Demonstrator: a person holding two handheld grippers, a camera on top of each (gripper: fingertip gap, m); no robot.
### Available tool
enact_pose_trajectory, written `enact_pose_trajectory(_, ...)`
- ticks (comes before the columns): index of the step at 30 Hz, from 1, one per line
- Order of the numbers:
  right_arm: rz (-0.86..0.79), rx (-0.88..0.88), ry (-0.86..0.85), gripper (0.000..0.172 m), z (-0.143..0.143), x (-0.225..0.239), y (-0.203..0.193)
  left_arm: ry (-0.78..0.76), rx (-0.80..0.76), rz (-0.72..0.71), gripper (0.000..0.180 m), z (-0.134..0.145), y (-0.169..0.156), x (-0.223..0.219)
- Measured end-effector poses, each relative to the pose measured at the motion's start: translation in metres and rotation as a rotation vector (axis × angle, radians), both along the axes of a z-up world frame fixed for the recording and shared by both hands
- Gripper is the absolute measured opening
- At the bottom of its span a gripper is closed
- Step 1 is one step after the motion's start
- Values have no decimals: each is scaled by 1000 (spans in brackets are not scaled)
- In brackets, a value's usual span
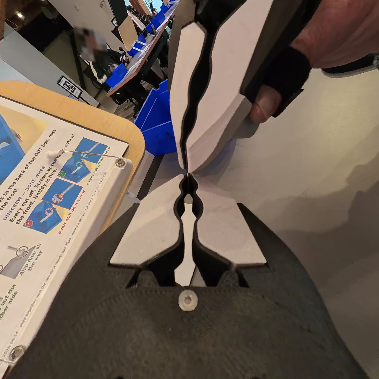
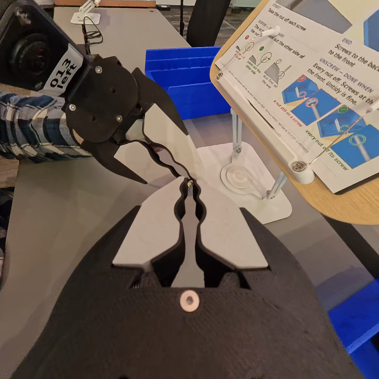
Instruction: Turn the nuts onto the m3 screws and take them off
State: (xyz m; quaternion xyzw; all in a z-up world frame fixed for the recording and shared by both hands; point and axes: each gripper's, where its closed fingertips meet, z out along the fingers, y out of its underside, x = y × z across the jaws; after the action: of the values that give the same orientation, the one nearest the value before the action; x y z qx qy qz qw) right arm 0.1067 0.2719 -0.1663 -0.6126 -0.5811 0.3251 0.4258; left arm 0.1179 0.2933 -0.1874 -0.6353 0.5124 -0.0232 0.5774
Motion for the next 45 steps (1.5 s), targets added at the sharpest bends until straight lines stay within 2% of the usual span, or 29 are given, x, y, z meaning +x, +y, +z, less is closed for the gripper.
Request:
enact_pose_trajectory(1,9,15,-9,5,0,0,-1,2,-11,-10,1,0,-1,0)
enact_pose_trajectory(6,98,130,-67,5,2,2,-10,-41,-161,-153,2,-1,-15,6)
enact_pose_trajectory(12,264,270,-187,5,-4,6,-28,-106,-442,-413,2,-9,-41,14)
enact_pose_trajectory(17,474,384,-267,5,-10,10,-54,-169,-654,-691,2,-14,-76,20)
enact_pose_trajectory(20,579,422,-289,5,-13,12,-69,-191,-735,-822,2,-16,-93,21)
enact_pose_trajectory(24,650,438,-288,5,-12,14,-81,-278,-805,-962,2,-12,-108,23)
enact_pose_trajectory(30,778,472,-291,5,-13,16,-107,-316,-910,-1183,2,-10,-138,23)
enact_pose_trajectory(38,840,499,-293,5,-13,17,-121,-390,-980,-1338,2,-7,-152,23)
enact_pose_trajectory(45,772,457,-261,5,-13,16,-114,-373,-934,-1256,2,-8,-142,22)
